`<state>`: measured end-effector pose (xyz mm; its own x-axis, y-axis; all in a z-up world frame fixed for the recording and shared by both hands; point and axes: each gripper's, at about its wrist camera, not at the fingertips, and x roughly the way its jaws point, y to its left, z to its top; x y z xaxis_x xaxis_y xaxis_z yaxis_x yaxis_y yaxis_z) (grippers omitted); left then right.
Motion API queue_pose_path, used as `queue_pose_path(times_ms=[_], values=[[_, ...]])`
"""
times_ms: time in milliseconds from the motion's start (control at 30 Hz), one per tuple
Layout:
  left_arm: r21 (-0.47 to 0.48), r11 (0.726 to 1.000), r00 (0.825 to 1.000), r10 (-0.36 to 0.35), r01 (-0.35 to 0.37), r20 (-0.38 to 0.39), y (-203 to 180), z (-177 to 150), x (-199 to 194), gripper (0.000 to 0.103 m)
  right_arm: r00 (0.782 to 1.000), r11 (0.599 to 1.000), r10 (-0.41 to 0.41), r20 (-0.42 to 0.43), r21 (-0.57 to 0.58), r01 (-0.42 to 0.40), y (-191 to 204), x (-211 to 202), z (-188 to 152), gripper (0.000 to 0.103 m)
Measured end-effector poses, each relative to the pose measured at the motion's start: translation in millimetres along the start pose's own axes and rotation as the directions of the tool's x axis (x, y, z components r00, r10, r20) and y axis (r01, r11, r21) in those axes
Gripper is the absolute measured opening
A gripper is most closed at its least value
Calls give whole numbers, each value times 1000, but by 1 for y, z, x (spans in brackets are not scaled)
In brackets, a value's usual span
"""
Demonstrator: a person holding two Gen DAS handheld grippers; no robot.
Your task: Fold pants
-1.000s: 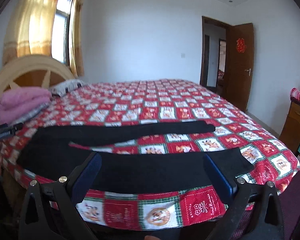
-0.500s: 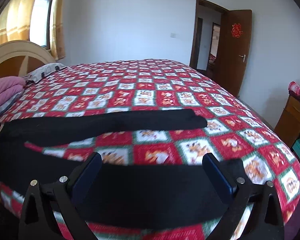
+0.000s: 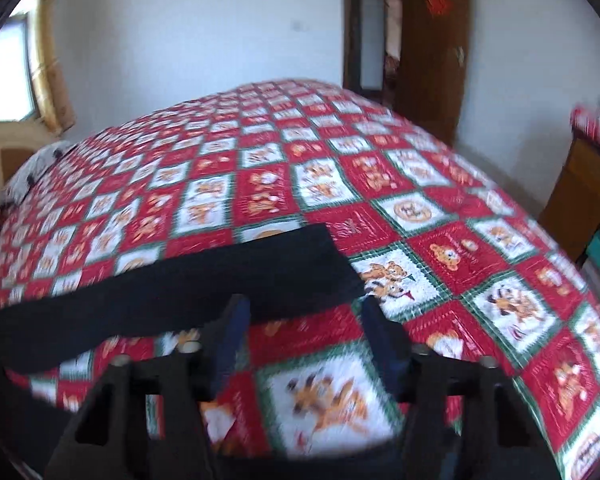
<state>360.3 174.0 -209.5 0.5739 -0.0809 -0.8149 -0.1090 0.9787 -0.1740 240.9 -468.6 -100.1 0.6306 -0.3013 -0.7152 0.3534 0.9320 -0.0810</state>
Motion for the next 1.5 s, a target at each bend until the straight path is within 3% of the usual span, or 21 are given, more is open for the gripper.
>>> queue_pose_path(times_ms=[233, 467, 533, 667, 700, 733, 767, 833, 867, 900, 1033, 1200, 1400, 1500], values=[[25, 1000, 1000, -9, 8, 25, 0, 1, 7, 44, 993, 991, 45, -110, 130, -31, -36, 68, 35, 53], [47, 999, 998, 0, -3, 57, -3, -1, 8, 44, 988, 995, 61, -142, 82, -50, -33, 116, 60, 53], [56, 998, 997, 6, -10, 78, -6, -3, 7, 41, 987, 996, 62, -151, 71, -51, -31, 127, 65, 53], [115, 993, 992, -1, -14, 123, -16, -8, 2, 17, 978, 996, 75, -196, 53, -66, -28, 155, 71, 53], [130, 991, 992, 13, -30, 129, -20, -10, 1, 15, 974, 997, 76, -211, 45, -68, -26, 163, 71, 53], [148, 988, 991, 27, -47, 132, -24, -10, 2, 15, 971, 996, 85, -224, 39, -79, -24, 169, 70, 46], [158, 986, 991, 39, -59, 128, -26, -9, 4, 15, 967, 995, 100, -235, 33, -95, -22, 174, 69, 30], [148, 988, 992, 34, -52, 122, -24, -8, 5, 15, 965, 996, 92, -247, 4, -94, -17, 179, 64, 21], [144, 988, 992, 30, -48, 121, -23, -8, 5, 15, 966, 996, 88, -242, -8, -93, -15, 179, 63, 12], [142, 989, 992, 27, -44, 121, -23, -8, 5, 15, 966, 994, 99, -238, -11, -105, -13, 178, 62, 10], [105, 994, 991, -11, -4, 136, -18, -7, -1, 14, 980, 995, 89, -177, -33, -96, -9, 158, 65, 9], [46, 996, 974, -89, 81, 206, -6, -5, -29, 13, 993, 992, 112, -48, -50, -115, -9, 110, 76, 9], [51, 990, 954, -140, 131, 266, -3, -2, -59, 13, 986, 986, 147, 78, -89, -140, -10, 56, 79, 9], [41, 983, 934, -185, 182, 306, 2, -5, -71, 13, 976, 982, 176, 125, -90, -166, -14, 33, 74, 9]])
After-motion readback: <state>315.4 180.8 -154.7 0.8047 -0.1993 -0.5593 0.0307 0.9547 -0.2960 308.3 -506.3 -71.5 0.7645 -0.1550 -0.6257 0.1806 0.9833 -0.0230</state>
